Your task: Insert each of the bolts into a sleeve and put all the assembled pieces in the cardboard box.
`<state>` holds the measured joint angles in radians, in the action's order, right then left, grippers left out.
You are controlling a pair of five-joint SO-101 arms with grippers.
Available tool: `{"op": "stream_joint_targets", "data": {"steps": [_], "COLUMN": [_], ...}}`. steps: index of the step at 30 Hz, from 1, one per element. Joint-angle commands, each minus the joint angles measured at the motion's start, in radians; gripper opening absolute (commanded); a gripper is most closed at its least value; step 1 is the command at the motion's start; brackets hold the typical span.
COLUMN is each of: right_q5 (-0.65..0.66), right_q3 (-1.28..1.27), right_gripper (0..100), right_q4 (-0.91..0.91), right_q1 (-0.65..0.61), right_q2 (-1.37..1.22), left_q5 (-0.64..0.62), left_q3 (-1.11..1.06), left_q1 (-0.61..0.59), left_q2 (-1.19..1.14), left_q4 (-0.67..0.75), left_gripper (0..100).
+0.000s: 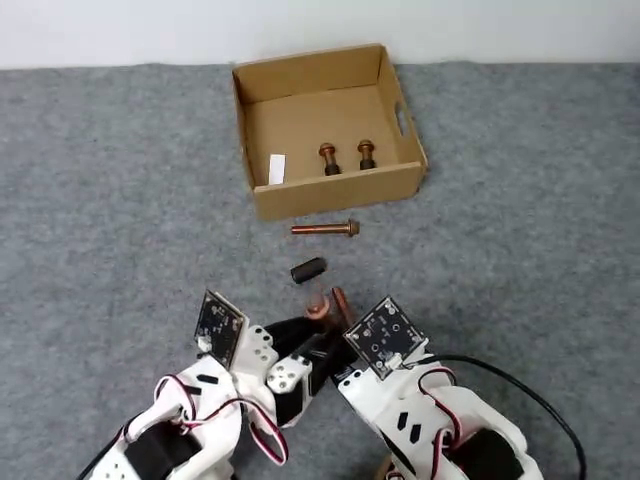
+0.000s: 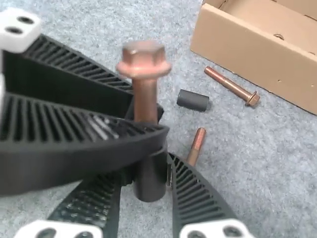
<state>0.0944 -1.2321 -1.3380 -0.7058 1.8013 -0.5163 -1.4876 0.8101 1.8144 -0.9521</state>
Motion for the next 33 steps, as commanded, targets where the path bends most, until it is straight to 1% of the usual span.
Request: {"op": "stream_joint_targets", "data": {"steps": [1, 3, 6, 9, 16, 20, 23, 25, 28, 30, 33], "right_q5": [0.003, 0.003, 0.003, 0.003, 0.003, 0.003, 0.002, 0.0, 0.0, -0.002, -0.002], "right_q3": [0.023, 0.021, 0.021, 0.021, 0.012, 0.011, 0.011, 0.012, 0.02, 0.023, 0.044], "right_gripper": [0.8, 0.8, 0.8, 0.8, 0.8, 0.8, 0.8, 0.8, 0.8, 0.8, 0.8], "right_q4": [0.036, 0.035, 0.035, 0.031, 0.035, 0.035, 0.038, 0.039, 0.076, 0.119, 0.159], "right_q1": [0.002, 0.002, 0.002, 0.004, 0.004, 0.005, 0.024, 0.082, 0.211, 0.278, 0.308], "right_q2": [0.007, 0.007, 0.007, 0.007, 0.008, 0.008, 0.008, 0.01, 0.004, 0.001, -0.03], "left_q5": [0.014, 0.014, 0.018, 0.069, 0.077, 0.078, 0.117, 0.147, 0.216, 0.267, 0.322], "left_q3": [0.008, 0.008, 0.008, 0.005, 0.036, 0.09, 0.134, 0.156, 0.171, 0.165, 0.125], "left_q1": [0.041, 0.044, 0.044, 0.038, -0.003, -0.02, -0.052, -0.095, -0.196, -0.279, -0.407], "left_q2": [0.003, 0.003, 0.002, 0.002, 0.002, 0.002, 0.002, 0.002, 0.002, 0.002, 0.003], "left_q4": [-0.041, -0.046, -0.048, -0.041, -0.041, -0.041, -0.041, -0.043, -0.041, -0.046, -0.046], "left_gripper": [1, 4, 12, 17, 18, 18, 16, 12, 0, 1, 0]}}
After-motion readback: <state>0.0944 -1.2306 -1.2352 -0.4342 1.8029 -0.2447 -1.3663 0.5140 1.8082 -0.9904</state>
